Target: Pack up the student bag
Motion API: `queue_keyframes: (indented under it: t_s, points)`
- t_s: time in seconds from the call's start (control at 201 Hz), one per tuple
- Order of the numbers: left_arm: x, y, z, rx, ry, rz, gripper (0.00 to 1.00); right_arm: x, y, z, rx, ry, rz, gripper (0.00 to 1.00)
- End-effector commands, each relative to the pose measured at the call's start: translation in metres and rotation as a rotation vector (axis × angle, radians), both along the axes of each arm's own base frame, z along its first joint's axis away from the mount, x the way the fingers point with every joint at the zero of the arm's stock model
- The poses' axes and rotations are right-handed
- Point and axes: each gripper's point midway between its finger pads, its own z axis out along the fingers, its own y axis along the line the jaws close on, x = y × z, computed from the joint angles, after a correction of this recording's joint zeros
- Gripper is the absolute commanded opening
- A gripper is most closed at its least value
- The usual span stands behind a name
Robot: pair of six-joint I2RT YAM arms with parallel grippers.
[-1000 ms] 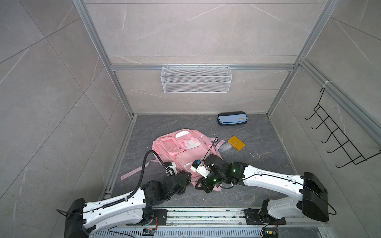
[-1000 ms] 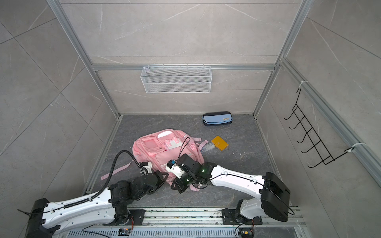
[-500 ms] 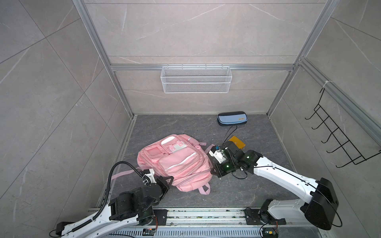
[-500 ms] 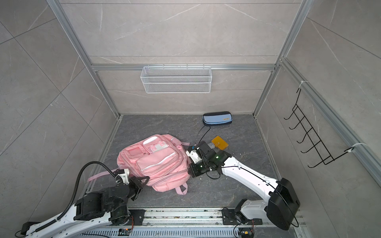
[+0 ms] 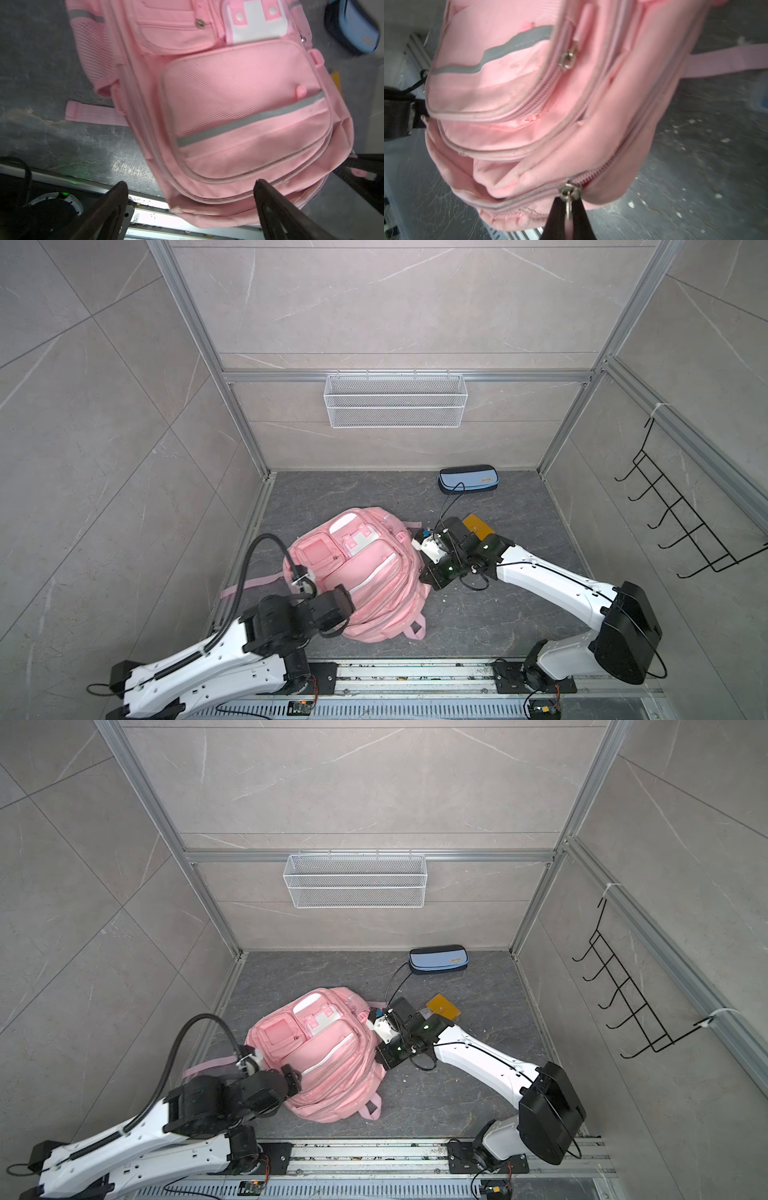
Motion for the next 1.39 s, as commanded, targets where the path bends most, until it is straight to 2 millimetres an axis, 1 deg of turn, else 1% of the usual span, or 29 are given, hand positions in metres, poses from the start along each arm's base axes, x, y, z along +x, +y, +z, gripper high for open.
queue_keyframes:
  t_s: [0.0, 0.045, 0.095, 0.149, 0.244, 0.349, 0.408, 0.518, 0.538, 0.558, 0.628, 0.668, 0.707, 0.752, 0.812, 0.897, 0.956, 1.021, 1.096, 1.171, 1.275, 1.385]
  points:
    - [0.001, -0.057, 0.015, 0.07, 0.014, -0.309, 0.9, -0.005, 0.036, 0.037, 0.171, -0.064, 0.08, 0.0]
    - [0.004, -0.081, 0.019, 0.08, -0.023, -0.404, 0.88, -0.01, 0.04, 0.041, 0.215, -0.055, 0.081, 0.0]
    - [0.006, -0.104, 0.017, 0.077, -0.043, -0.494, 0.82, -0.016, 0.042, 0.044, 0.255, -0.047, 0.086, 0.0]
    - [0.007, -0.118, 0.013, 0.092, -0.056, -0.566, 0.81, -0.021, 0.044, 0.047, 0.278, -0.036, 0.099, 0.0]
    - [0.01, -0.125, 0.004, 0.146, -0.07, -0.631, 0.83, -0.028, 0.044, 0.052, 0.302, -0.029, 0.126, 0.0]
    - [0.016, -0.131, 0.001, 0.172, -0.122, -0.681, 0.85, -0.035, 0.044, 0.056, 0.335, -0.017, 0.148, 0.0]
    - [0.018, -0.137, -0.002, 0.177, -0.145, -0.717, 0.85, -0.039, 0.045, 0.058, 0.35, -0.004, 0.155, 0.0]
    - [0.018, -0.145, -0.017, 0.194, -0.141, -0.757, 0.83, -0.04, 0.042, 0.058, 0.355, -0.005, 0.141, 0.0]
    - [0.017, -0.147, -0.021, 0.193, -0.138, -0.764, 0.81, -0.04, 0.041, 0.057, 0.353, -0.007, 0.139, 0.0]
    - [0.016, -0.149, -0.024, 0.192, -0.135, -0.77, 0.77, -0.039, 0.04, 0.057, 0.347, -0.009, 0.134, 0.0]
    - [0.014, -0.152, -0.032, 0.183, -0.138, -0.779, 0.54, -0.037, 0.037, 0.053, 0.321, -0.009, 0.114, 0.0]
    - [0.013, -0.151, -0.035, 0.184, -0.14, -0.776, 0.44, -0.035, 0.036, 0.05, 0.302, -0.008, 0.106, 0.0]
    - [0.012, -0.149, -0.037, 0.188, -0.142, -0.772, 0.33, -0.032, 0.033, 0.047, 0.279, -0.009, 0.093, 0.0]
    - [0.012, -0.146, -0.039, 0.198, -0.145, -0.768, 0.24, -0.028, 0.031, 0.045, 0.266, -0.011, 0.08, 0.0]
    - [0.011, -0.139, -0.04, 0.214, -0.149, -0.757, 0.0, -0.021, 0.028, 0.047, 0.272, -0.013, 0.054, 0.0]
    - [0.011, -0.131, -0.04, 0.227, -0.156, -0.749, 0.0, -0.01, 0.022, 0.051, 0.289, -0.014, 0.022, 0.0]
    - [0.01, -0.129, -0.039, 0.223, -0.161, -0.761, 0.0, -0.001, 0.015, 0.05, 0.265, -0.029, -0.003, 0.0]
    - [0.006, -0.128, -0.037, 0.215, -0.161, -0.785, 0.0, 0.015, -0.001, 0.041, 0.182, -0.049, -0.057, 0.0]
    - [0.0, -0.125, -0.04, 0.214, -0.14, -0.818, 0.0, 0.035, -0.026, 0.032, 0.09, -0.065, -0.126, 0.0]
    - [-0.005, -0.123, -0.045, 0.217, -0.116, -0.85, 0.0, 0.05, -0.042, 0.031, 0.048, -0.088, -0.168, 0.0]
    - [-0.011, -0.123, -0.049, 0.22, -0.092, -0.893, 0.0, 0.068, -0.051, 0.026, -0.009, -0.107, -0.197, 0.0]
    - [-0.017, -0.121, -0.053, 0.223, -0.069, -0.923, 0.0, 0.096, -0.056, 0.017, -0.056, -0.122, -0.257, 0.0]
